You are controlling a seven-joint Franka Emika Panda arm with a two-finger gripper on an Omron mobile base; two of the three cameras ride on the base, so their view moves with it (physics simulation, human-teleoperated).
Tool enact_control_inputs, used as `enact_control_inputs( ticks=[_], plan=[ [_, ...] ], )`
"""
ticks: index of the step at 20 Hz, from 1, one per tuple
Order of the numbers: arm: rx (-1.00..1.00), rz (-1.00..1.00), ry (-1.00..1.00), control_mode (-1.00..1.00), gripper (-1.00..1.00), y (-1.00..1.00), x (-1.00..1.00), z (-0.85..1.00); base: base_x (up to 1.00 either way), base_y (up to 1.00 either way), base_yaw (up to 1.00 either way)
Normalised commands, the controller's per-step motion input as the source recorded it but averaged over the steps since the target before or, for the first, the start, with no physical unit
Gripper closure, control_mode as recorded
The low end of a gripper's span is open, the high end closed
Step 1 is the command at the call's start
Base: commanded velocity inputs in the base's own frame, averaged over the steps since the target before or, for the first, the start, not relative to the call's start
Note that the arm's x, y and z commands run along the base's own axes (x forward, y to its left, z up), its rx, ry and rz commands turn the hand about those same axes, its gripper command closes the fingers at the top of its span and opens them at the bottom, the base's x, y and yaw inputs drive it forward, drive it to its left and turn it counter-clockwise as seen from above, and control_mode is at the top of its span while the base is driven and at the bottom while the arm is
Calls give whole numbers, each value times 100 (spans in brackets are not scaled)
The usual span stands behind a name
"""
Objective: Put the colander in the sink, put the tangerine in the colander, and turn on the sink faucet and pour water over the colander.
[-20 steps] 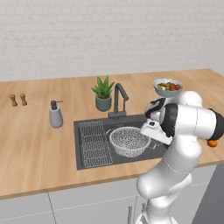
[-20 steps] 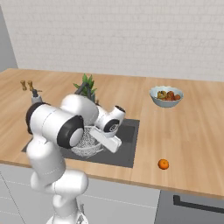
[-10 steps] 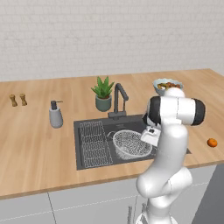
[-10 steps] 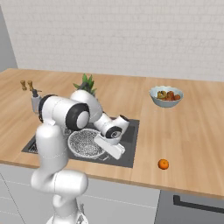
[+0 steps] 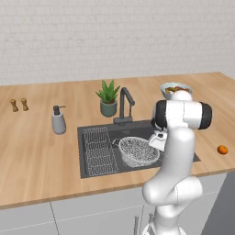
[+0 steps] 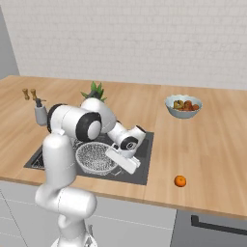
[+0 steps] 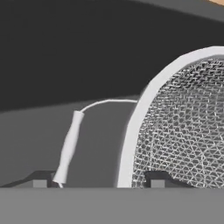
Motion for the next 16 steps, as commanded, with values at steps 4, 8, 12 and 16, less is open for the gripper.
enact_control_inputs(
  ticks=[4,8,12,16],
  plan=[
    [0,10,-5,-100,100,54,-7,37,0,0,0],
    [0,6,0,-100,100,39,-11,4,0,0,0],
    [0,0,-2,-100,100,19,-14,0,0,0,0],
    [0,0,0,-100,100,1,-1,0,0,0,0]
  ],
)
